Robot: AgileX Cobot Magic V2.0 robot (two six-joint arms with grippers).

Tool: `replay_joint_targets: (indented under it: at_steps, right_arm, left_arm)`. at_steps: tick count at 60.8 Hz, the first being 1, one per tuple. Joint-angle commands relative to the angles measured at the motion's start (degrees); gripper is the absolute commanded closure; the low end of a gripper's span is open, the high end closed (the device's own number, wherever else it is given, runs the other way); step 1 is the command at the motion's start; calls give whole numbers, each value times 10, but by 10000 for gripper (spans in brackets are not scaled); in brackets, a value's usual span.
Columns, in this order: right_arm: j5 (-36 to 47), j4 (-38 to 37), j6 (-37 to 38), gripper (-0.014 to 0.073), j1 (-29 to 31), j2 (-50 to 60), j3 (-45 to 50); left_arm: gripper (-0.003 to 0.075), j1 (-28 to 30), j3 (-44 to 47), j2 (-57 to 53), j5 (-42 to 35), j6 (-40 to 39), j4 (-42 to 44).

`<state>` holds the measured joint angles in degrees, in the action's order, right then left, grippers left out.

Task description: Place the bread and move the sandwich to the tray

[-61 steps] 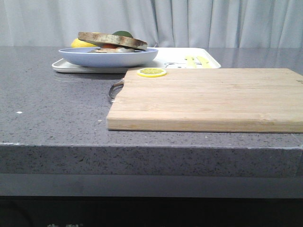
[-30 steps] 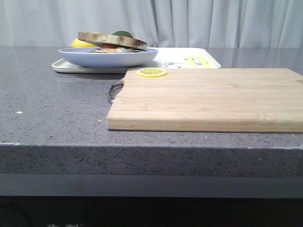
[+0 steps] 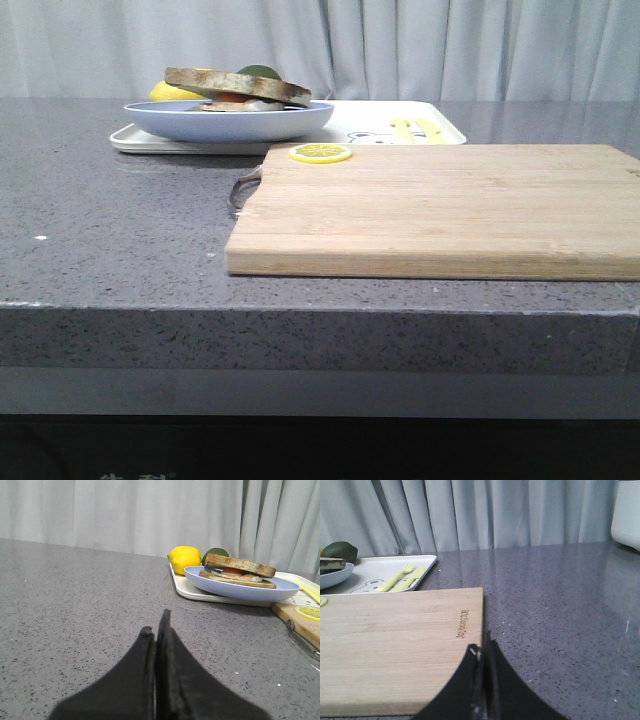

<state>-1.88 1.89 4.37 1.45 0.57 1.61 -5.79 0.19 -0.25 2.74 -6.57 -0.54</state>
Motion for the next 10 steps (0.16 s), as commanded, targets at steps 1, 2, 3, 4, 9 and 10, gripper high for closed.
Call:
replay_joint_targets:
  at_steps: [1,2,3,4,9,10]
  right_arm:
    - [50,-7,2,662,3,10,-2]
    - [50,-7,2,662,3,10,-2]
    - [50,-7,2,662,3,10,-2]
    - [50,-7,2,662,3,10,-2]
    - [50,-7,2,662,3,10,-2]
    - [50,-7,2,662,3,10,-2]
  left_arm:
    - [741,-4,1,-11,-48,-5,0]
    - [741,-4,1,-11,-48,-5,0]
    - [741,-4,1,-11,-48,-5,0]
    - [741,-4,1,-11,-48,-5,0]
    - [741,-4,1,-11,-48,-5,0]
    - [741,-4,1,-11,-48,-5,0]
